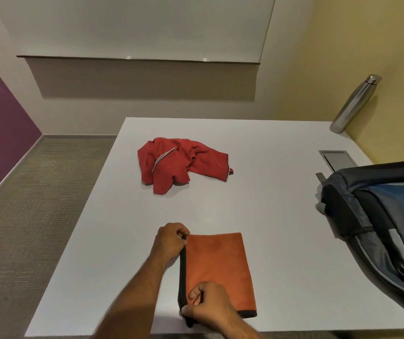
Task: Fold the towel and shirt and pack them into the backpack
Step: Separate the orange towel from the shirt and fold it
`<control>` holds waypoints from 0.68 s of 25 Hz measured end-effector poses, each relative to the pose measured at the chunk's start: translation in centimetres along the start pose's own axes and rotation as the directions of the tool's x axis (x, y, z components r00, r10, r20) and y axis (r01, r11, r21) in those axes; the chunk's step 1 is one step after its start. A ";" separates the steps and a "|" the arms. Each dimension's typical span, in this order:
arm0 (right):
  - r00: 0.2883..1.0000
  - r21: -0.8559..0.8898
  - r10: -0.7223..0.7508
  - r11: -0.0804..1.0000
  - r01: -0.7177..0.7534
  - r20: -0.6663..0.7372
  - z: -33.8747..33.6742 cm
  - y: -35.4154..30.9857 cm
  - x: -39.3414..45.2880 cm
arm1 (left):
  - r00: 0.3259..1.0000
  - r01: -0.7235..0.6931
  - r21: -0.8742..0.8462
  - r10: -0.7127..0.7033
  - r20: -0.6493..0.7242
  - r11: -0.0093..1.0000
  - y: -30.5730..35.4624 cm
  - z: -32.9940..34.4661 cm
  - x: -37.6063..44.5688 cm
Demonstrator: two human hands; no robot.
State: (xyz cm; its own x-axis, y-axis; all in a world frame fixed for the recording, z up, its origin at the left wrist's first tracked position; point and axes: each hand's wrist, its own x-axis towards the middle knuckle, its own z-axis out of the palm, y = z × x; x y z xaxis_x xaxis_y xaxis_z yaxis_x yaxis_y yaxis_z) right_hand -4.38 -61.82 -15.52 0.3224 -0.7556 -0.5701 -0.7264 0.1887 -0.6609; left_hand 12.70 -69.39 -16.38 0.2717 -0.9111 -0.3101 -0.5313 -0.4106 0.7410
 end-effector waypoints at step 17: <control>0.919 0.274 0.340 0.920 -0.281 -0.201 -8.6 7.7 5.6 | 0.870 0.486 -0.023 -0.480 0.114 0.874 -1.3 2.7 -1.2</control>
State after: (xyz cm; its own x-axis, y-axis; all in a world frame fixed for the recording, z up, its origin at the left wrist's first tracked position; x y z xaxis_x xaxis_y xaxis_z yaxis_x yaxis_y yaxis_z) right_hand -13.40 -70.01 -19.58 -0.0731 -0.7559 -0.6505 -0.5922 0.5578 -0.5815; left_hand 10.89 -67.90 -18.56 0.4000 -0.5992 -0.6935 -0.3140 -0.8005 0.5106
